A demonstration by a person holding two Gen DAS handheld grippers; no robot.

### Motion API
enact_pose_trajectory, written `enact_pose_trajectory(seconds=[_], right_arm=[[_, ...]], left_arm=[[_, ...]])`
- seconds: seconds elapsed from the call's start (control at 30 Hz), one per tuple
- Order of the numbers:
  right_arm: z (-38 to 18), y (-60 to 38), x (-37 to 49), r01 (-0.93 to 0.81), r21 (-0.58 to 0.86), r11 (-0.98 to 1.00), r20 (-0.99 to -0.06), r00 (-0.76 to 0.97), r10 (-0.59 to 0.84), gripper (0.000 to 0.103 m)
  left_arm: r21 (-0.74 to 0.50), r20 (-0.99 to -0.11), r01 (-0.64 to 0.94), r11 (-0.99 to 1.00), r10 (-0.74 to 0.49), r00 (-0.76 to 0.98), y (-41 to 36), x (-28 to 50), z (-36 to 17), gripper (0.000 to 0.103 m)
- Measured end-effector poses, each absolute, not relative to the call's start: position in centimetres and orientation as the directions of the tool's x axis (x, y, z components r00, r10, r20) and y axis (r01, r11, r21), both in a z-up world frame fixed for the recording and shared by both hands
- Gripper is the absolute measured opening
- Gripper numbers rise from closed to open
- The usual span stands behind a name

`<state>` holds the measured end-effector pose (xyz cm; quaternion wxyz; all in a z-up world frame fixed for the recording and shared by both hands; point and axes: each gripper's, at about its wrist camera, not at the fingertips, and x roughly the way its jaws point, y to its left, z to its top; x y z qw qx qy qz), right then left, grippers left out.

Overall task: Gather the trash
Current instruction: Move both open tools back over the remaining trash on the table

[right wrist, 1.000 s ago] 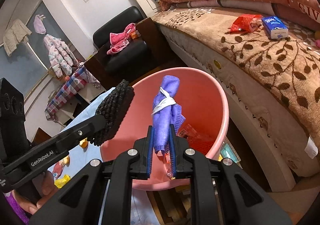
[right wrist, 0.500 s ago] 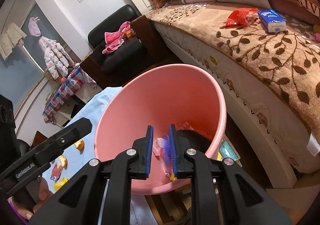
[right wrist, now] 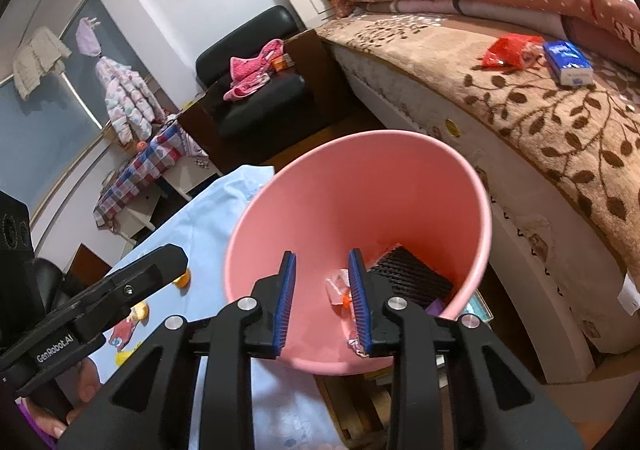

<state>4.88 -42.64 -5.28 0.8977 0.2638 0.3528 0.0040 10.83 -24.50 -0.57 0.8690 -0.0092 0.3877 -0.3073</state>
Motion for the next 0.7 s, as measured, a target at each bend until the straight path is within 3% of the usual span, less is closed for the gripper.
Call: enact_pose_trajectory(seconds=[0.7], right_arm=[[-3.6,-32.7,6.0,-0.031,0.448,0.893,-0.637,0.69,0.343,0.028]], left_arm=[[-0.162,-0.637,0.412,0.897,-0.413,0.65,-12.9,8.0,-0.6,0.043]])
